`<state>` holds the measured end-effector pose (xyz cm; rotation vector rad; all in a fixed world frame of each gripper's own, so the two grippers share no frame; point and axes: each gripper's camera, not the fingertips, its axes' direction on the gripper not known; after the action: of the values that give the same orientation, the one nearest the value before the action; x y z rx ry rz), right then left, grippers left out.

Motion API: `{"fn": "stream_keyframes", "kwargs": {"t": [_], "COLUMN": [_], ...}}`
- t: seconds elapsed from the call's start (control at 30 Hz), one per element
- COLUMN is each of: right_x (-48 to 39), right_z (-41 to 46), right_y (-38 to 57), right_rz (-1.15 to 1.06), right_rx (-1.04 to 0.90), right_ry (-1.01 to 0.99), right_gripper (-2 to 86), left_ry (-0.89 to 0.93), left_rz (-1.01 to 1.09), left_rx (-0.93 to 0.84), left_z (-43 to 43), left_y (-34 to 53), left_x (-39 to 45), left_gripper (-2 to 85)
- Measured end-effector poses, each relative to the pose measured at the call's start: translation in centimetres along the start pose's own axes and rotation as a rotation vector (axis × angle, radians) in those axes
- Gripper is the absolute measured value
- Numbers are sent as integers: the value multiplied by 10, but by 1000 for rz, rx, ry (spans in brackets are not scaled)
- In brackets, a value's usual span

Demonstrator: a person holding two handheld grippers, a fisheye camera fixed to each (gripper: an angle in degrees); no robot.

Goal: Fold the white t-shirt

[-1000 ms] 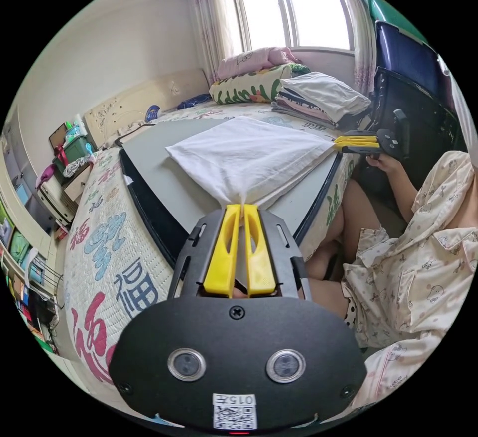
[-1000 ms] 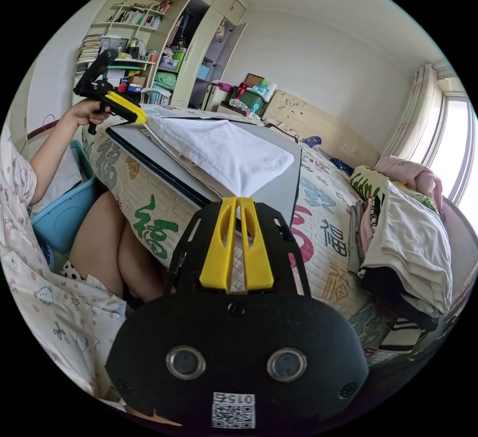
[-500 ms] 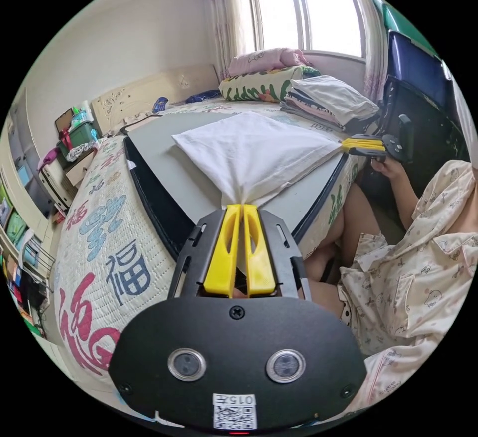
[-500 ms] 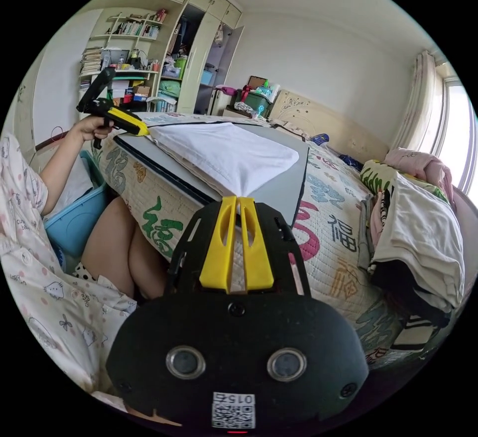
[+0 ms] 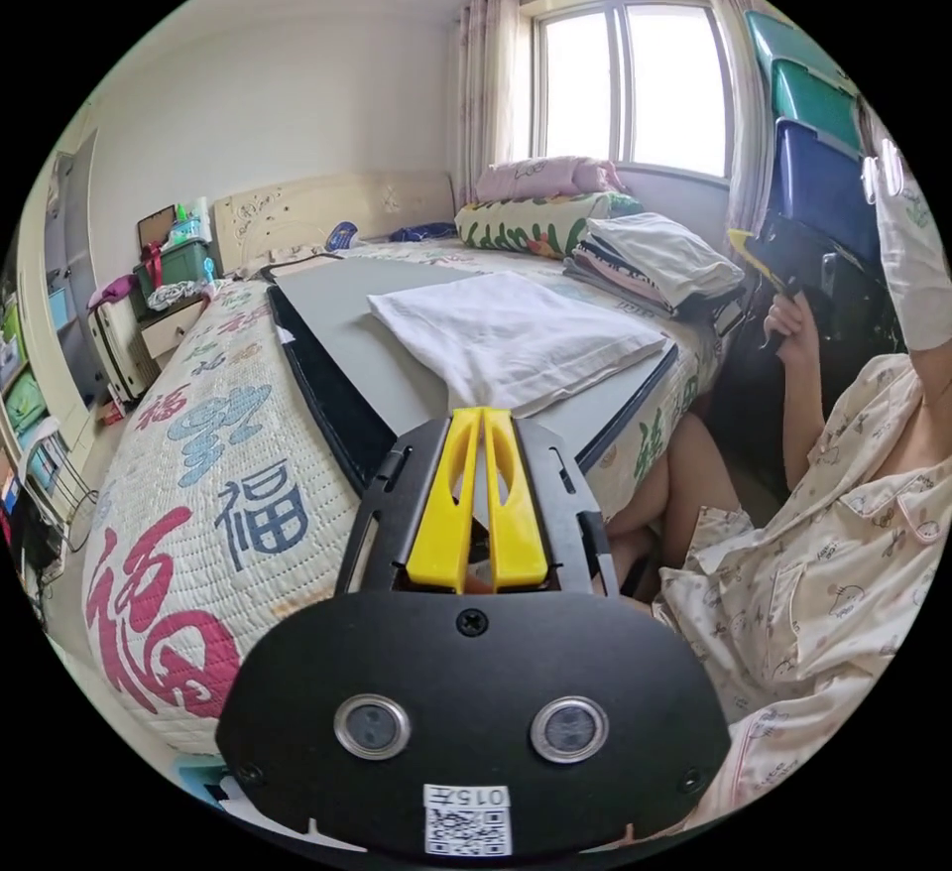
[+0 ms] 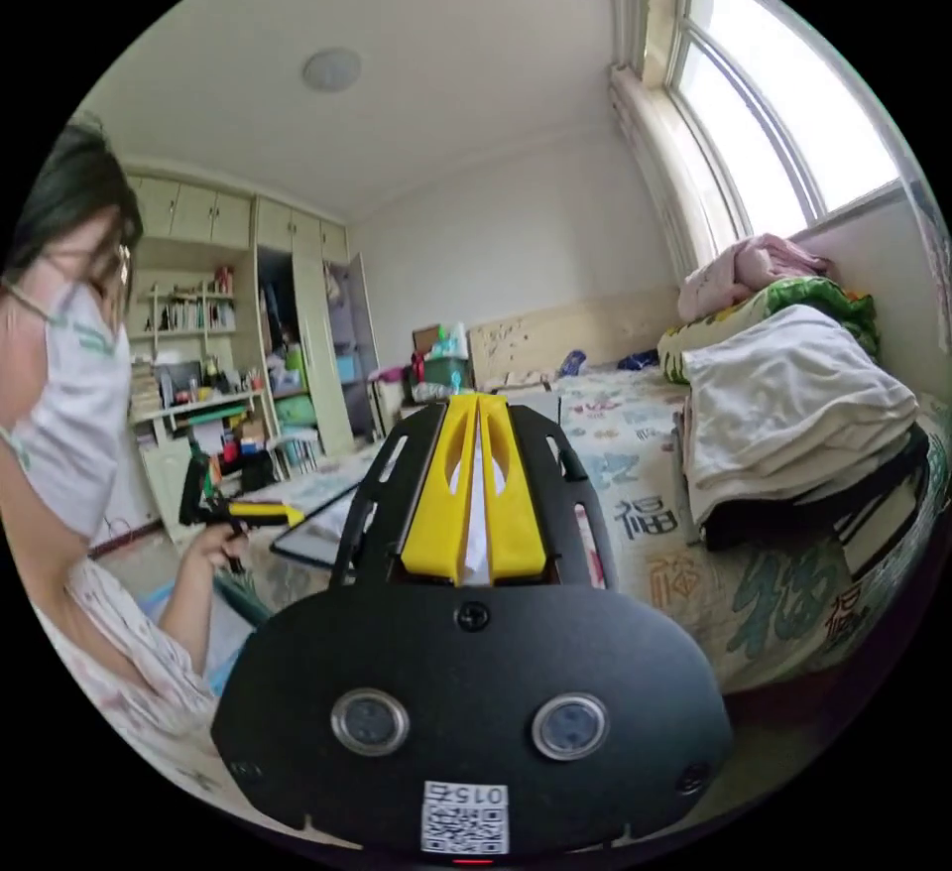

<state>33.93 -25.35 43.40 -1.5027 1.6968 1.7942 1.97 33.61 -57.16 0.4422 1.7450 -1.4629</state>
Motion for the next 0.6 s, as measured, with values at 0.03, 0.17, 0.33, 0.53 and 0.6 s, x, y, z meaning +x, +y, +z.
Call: {"fn": "stream_keyframes", "kwargs": {"t": [0.03, 0.17, 0.33, 0.53, 0.6], "right_x": [-19, -80, -120, -146, -156], "right_z": [-17, -76, -120, -136, -136], "right_y": [-21, -77, -106, -114, -116], "right_rz": [18, 31, 40, 46, 38], "right_rx": [61, 292, 423, 506, 507], "right_ry": [-9, -201, -349, -292, -308], "right_gripper": [-5, -6, -6, -6, -6], "left_ry": [5, 27, 49, 80, 92], "left_rz": [-3, -14, -15, -90, -117], "left_rx": [20, 82, 98, 114, 122], "left_z": [-5, -21, -29, -34, -35], "left_y": [-2, -11, -15, -18, -21], "left_x": [1, 4, 5, -10, -15], "left_gripper": [-2, -2, -3, -3, -4]}}
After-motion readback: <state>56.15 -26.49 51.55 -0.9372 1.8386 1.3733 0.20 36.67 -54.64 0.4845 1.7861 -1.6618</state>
